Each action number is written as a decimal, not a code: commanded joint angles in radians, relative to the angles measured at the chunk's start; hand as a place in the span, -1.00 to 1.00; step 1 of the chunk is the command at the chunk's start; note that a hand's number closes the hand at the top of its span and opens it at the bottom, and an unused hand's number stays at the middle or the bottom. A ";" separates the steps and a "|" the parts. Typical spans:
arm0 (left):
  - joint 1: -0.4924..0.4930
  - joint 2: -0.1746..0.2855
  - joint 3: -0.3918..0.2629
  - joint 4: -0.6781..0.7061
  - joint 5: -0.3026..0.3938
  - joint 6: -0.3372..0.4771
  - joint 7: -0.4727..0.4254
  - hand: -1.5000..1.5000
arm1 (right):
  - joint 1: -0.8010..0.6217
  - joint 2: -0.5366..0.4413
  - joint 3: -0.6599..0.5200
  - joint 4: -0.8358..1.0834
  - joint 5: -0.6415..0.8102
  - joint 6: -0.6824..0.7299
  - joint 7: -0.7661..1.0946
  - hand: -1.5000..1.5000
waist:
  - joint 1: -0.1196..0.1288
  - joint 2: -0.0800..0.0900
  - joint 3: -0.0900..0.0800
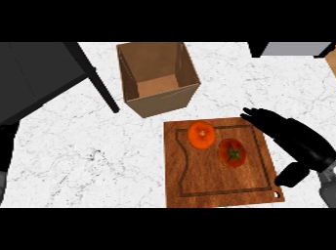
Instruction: Pick the tomato from the cutting board and place it in the cardboard box
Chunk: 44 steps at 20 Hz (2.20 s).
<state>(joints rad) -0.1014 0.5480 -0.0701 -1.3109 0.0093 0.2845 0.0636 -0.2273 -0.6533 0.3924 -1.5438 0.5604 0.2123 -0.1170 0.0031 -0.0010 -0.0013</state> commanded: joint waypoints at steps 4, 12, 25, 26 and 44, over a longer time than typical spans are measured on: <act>-0.007 -0.077 0.011 0.045 -0.079 0.021 -0.046 0.00 | -0.079 0.125 0.014 0.057 0.128 0.082 0.103 -1.00 | 0.000 0.002 0.001; 0.032 -0.078 0.105 -0.008 -0.096 -0.085 -0.032 0.00 | -0.015 0.170 -0.065 -0.031 0.213 0.172 0.077 -1.00 | -0.003 0.000 0.001; 0.006 -0.104 0.177 -0.008 -0.137 -0.151 -0.013 0.00 | 0.090 0.293 -0.035 -0.168 0.285 0.203 0.020 -1.00 | -0.006 0.000 0.001; 0.039 -0.127 0.154 -0.133 -0.164 -0.130 0.084 0.00 | 0.054 0.321 -0.046 -0.124 0.297 0.226 0.033 -1.00 | -0.002 0.000 0.001; -0.014 -0.142 0.233 -0.001 -0.203 -0.185 -0.004 0.00 | 0.020 0.443 -0.011 0.135 0.593 -0.072 0.034 1.00 | -0.001 0.002 0.002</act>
<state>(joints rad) -0.0990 0.3894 0.1406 -1.3326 -0.1988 0.1255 0.0595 -0.2080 -0.2327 0.3636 -1.4742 1.0856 0.2610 -0.0499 0.0022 -0.0052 -0.0033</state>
